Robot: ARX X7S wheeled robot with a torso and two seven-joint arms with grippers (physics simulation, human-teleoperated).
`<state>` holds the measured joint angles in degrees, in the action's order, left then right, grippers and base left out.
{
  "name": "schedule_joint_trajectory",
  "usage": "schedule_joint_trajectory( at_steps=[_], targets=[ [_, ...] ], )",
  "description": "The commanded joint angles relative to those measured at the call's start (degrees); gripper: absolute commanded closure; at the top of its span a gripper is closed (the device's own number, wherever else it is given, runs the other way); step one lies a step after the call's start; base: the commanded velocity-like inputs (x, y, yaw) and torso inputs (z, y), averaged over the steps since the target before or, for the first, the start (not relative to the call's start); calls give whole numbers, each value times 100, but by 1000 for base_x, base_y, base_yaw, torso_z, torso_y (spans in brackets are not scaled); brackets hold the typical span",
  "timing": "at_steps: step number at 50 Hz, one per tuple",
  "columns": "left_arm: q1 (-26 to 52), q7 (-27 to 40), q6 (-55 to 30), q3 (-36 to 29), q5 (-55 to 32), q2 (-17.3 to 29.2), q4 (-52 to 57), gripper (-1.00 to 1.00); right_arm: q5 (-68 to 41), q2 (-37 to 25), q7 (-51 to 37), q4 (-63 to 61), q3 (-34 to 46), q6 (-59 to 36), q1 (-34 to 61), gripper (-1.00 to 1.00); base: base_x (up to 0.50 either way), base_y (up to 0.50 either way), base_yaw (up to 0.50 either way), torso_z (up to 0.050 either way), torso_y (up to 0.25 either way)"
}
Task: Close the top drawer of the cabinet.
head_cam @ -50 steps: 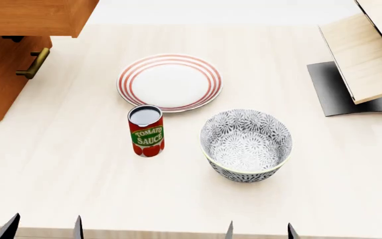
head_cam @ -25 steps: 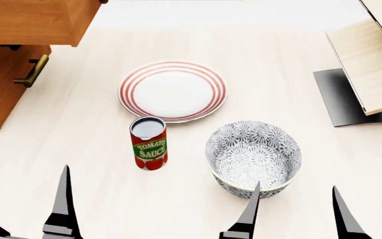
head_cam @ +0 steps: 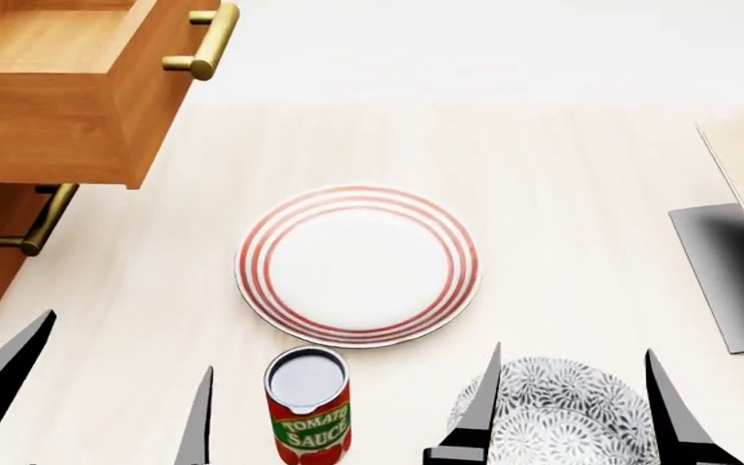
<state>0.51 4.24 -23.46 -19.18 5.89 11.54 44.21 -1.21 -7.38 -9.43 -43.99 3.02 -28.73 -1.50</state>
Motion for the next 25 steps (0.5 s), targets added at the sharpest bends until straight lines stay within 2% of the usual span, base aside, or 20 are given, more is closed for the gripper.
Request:
schedule_joint_trajectory(
  at_steps=[1, 6, 15, 19, 25],
  targets=[
    [-38, 67, 256, -715, 703, 285, -162, -100, -243, -69, 15, -33, -100, -77, 46, -100, 500, 0, 0, 0, 0],
    [-46, -41, 400, -983, 872, 450, -225, -100, -186, -97, -51, -21, -48, -13, 37, -100, 500, 0, 0, 0, 0],
    [23, -392, 481, -1082, 587, 651, -349, -100, -117, -170, -82, 161, 92, 271, 13, -100, 482, 0, 0, 0, 2],
    [97, -455, 617, -1301, 737, 727, -632, -100, -152, -177, -113, 184, 65, 394, -45, -100, 0, 0, 0, 0, 0],
    [233, -466, 493, -1268, 681, 629, -677, -100, -183, -215, -131, 176, 67, 469, -98, -100, 0, 0, 0, 0, 0]
  ],
)
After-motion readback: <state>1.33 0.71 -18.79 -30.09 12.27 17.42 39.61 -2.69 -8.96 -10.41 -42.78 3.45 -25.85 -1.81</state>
